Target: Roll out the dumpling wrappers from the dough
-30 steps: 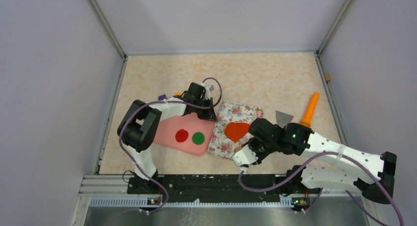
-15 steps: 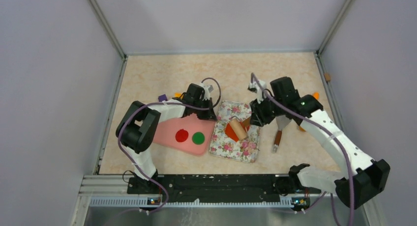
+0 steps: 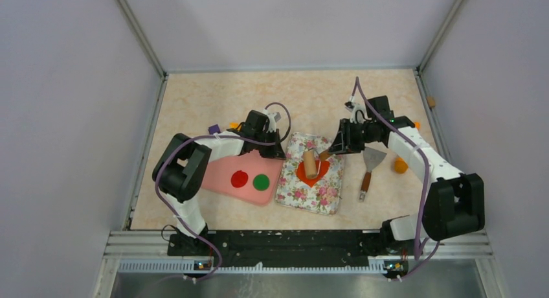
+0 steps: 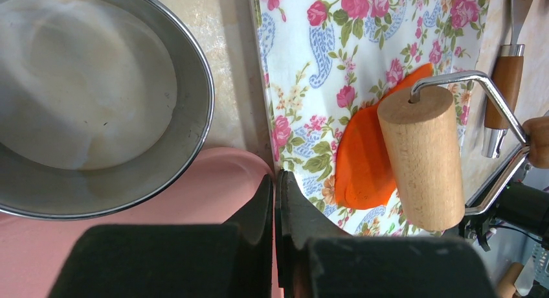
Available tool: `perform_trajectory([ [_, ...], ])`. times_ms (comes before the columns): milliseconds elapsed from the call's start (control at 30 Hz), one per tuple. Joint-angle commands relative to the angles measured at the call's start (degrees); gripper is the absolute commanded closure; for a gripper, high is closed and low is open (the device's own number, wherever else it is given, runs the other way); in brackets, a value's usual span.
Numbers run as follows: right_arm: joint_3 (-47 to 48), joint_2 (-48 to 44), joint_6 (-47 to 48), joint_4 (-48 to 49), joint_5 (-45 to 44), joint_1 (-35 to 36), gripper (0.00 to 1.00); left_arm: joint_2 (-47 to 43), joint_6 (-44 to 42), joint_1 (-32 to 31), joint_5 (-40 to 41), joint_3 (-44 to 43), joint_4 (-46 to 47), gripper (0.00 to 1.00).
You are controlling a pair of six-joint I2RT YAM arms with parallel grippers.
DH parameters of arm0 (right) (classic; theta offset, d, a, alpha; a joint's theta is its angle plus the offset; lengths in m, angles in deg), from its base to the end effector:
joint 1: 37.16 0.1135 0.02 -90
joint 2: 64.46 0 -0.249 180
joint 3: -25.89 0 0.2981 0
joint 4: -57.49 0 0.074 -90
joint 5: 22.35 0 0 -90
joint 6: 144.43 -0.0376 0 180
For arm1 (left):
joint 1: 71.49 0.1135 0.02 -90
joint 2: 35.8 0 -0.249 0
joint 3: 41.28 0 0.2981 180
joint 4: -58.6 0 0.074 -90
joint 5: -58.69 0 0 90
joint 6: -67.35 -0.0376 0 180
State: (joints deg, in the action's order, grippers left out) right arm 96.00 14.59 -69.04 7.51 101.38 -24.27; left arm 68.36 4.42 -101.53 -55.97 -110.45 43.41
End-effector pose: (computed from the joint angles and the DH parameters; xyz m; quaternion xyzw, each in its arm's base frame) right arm 0.3088 0.0921 0.2215 -0.0639 0.9231 0.3324 0.1826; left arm 0.3336 -0.2110 0.1009 0.0965 0.9163 -0.3354 0.1962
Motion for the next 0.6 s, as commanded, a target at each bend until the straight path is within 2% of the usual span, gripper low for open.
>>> perform_trajectory([
  [0, 0.24, -0.85, -1.61, 4.83, 0.72, -0.05, 1.00, 3.51, -1.55, -0.19, 4.77, 1.57, -0.62, 1.00],
  [267, 0.57, 2.28, 0.36, 0.90, -3.91, -2.49, 1.00, 4.12, -0.64, -0.13, 3.99, 1.08, -0.51, 1.00],
  [567, -3.72, 8.63, 1.32, 1.71, -9.61, -2.46, 1.00, 4.64, 0.08, -0.19, 3.96, 0.44, 0.19, 1.00],
])
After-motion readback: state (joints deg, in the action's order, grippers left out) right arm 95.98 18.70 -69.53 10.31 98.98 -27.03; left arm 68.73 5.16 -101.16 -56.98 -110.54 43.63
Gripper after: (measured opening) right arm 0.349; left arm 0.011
